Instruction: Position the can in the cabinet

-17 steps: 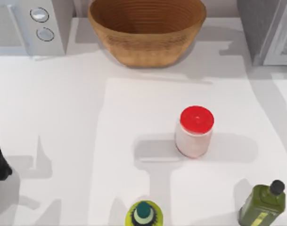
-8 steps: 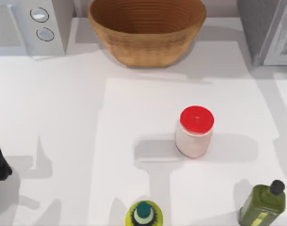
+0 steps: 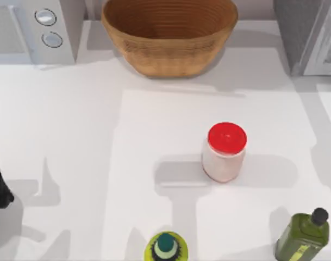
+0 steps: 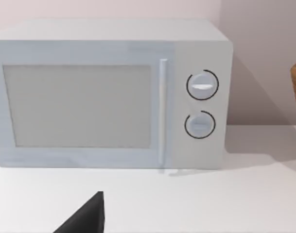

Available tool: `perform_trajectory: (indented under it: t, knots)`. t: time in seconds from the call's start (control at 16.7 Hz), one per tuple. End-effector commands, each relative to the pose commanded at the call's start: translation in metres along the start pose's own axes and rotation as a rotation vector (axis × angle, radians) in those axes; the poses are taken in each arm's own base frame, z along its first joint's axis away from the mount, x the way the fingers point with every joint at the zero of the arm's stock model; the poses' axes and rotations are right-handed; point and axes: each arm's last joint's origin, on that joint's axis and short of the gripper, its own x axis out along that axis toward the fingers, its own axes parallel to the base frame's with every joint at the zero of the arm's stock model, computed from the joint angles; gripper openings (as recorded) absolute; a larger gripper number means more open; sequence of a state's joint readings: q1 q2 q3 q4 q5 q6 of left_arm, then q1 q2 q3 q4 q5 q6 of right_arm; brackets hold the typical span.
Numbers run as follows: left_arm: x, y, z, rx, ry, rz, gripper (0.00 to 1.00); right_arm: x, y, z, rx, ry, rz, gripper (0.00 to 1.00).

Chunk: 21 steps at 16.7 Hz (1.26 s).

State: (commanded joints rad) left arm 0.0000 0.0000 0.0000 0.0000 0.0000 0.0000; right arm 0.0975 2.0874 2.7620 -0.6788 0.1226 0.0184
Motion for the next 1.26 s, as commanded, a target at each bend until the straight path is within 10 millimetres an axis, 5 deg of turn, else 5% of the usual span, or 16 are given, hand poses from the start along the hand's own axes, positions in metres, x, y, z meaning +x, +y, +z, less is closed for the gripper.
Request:
perform_trajectory:
  t: [0.12,0.9,1.26]
  knots:
    - [0.0000,0.0000,0.0000,0.000,0.000,0.000,1.00,0.0000,0.0000,0.0000,0.000,0.000,0.000,0.00]
    - [0.0000,0.0000,0.0000,0.000,0.000,0.000,1.00,0.0000,0.0000,0.0000,0.000,0.000,0.000,0.98]
    - [0.0000,0.0000,0.0000,0.000,0.000,0.000,1.00,0.0000,0.0000,0.0000,0.000,0.000,0.000,1.00]
